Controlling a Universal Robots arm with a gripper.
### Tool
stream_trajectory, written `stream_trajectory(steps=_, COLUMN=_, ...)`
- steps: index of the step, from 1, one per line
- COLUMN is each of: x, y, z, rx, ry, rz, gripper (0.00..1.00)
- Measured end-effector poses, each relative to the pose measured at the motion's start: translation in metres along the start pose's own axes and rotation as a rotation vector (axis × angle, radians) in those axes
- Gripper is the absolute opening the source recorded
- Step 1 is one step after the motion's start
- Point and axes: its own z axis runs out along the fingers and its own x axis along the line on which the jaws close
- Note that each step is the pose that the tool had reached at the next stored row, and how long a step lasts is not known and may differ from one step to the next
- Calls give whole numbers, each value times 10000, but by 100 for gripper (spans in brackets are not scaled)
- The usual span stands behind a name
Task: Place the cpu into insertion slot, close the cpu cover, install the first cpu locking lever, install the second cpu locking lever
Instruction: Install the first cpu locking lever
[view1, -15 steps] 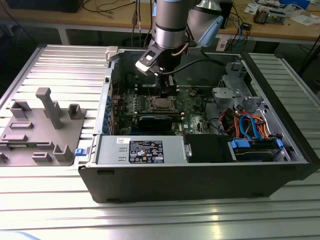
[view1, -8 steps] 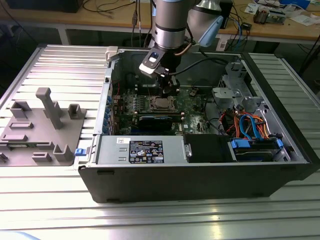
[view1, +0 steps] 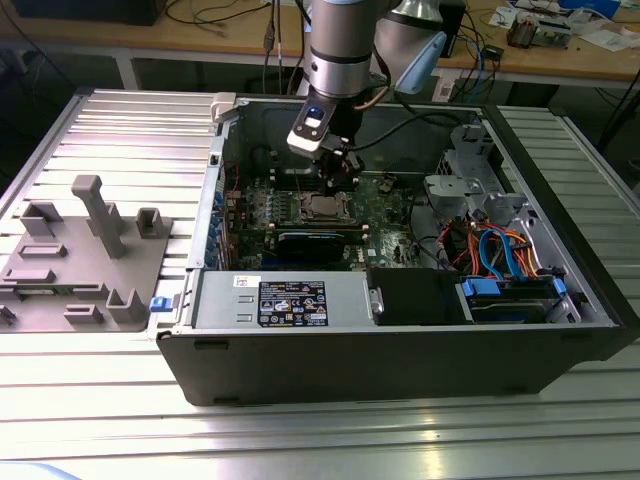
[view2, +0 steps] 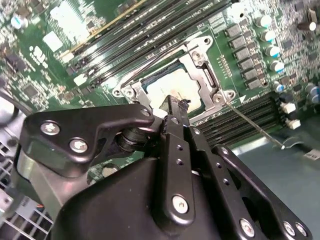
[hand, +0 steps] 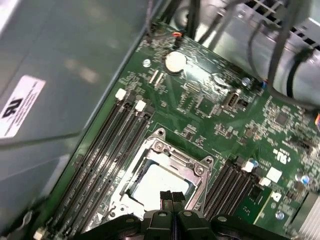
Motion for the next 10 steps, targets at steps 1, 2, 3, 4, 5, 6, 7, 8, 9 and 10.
stream_trajectory(steps=1, x=0, y=0, z=0, rx=-8, ry=0, rz=-153, gripper=11)
stream_trajectory(steps=2, x=0, y=0, z=0, rx=-17, ry=-3, rz=-370, gripper=11)
stream_trajectory(steps=3, x=0, y=0, z=0, rx=-25, ry=-3, rz=-546, gripper=11)
stream_trajectory(steps=4, x=0, y=0, z=0, rx=-34, ry=-5, rz=-737, gripper=11)
stream_trajectory(steps=5, x=0, y=0, z=0, rx=-42, ry=-6, rz=-913, gripper=11)
stream_trajectory(steps=6, x=0, y=0, z=0, rx=-49, ry=-8, rz=-1074, gripper=11)
stream_trajectory(steps=7, x=0, y=0, z=0, rx=-58, ry=-9, rz=-1250, gripper=11)
stream_trajectory(steps=8, x=0, y=0, z=0, rx=-69, ry=-11, rz=-1503, gripper=11)
stream_trajectory(steps=9, x=0, y=0, z=0, rx=-77, ry=-12, rz=-1688, gripper=11)
stream_trajectory(steps=10, x=0, y=0, z=0, rx=-86, ry=-13, rz=-1873, gripper=11)
